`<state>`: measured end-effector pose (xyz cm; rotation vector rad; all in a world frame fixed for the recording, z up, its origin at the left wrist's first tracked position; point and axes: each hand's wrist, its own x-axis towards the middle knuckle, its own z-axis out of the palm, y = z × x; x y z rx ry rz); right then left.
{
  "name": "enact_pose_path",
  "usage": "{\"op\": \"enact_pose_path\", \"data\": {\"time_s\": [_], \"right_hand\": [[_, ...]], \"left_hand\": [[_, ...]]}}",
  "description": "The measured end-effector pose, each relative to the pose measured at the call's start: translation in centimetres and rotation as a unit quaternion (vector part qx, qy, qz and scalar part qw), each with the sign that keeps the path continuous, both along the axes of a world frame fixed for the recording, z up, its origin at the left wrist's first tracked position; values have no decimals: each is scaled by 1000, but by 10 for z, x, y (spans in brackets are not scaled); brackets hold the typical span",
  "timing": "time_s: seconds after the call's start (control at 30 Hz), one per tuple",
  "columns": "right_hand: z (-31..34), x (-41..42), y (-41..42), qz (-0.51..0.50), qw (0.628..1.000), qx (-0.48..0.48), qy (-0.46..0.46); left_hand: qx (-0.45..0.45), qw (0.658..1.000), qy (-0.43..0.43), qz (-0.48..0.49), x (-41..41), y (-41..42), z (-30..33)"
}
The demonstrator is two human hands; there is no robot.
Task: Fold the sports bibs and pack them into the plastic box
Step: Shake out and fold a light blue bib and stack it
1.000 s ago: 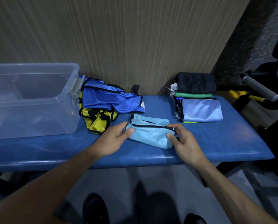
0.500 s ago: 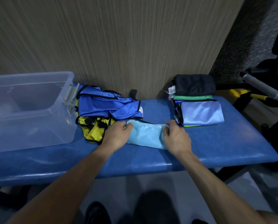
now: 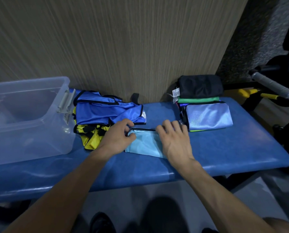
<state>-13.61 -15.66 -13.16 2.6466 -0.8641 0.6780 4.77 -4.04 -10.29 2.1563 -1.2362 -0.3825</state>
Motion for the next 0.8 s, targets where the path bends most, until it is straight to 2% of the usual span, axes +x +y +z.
{"op": "enact_pose_path", "data": {"time_s": [0.07,0.17,0.23,0.33,0.5,0.67,0.8], "right_hand": [[-1,1,-2,44,999,-13,2],[-4,2,-5,44,999,-9,3],[-6,2,-5,46,999,-10,-4],[-8,1,-5,49,999,-8,-15],[-10,0,-6,52,998,1,-30],[-11,-1,-6,52,998,5,-38],[-11,-1,-5,54,997,10,-51]], "left_hand": [[-20,999,-20,-22,7,-1,2],[-57,998,-17,-28,12,-4,10],[-64,994,-76,-51,14,-8,14],[-37,984,-156,-74,10,-15,19],[12,976,-217,-15,-1,-27,21],[-8,995,-103,-11,8,-31,17],[-30,998,59,6,20,-35,15]]}}
